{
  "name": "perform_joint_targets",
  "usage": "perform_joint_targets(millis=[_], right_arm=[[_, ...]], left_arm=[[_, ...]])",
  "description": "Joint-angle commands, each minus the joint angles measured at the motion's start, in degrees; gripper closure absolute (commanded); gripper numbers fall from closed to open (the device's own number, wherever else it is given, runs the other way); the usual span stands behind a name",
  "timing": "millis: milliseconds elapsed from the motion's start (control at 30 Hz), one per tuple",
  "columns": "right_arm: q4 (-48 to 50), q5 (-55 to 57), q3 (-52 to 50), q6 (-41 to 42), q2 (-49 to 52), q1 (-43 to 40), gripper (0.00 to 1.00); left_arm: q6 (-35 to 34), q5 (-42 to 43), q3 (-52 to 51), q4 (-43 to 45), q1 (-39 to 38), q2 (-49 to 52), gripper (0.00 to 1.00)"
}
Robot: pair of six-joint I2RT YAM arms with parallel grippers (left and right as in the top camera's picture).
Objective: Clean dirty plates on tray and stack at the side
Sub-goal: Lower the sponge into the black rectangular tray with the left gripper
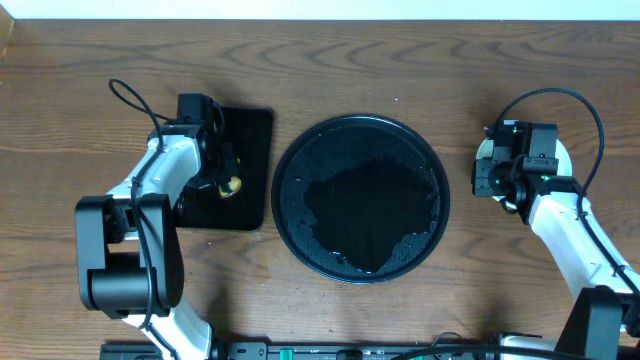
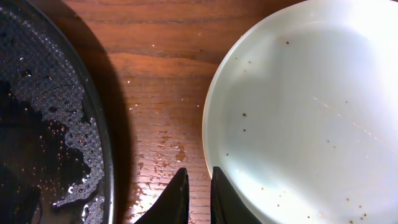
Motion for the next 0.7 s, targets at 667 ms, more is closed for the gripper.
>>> perform_joint_targets(millis=[667], right_arm=[[-0.24,0.15,1.01,-0.28,-0.61,0.37,0.88]], left_arm=[[7.91,6.43,1.79,1.03,0.48,-3.04,0.75]])
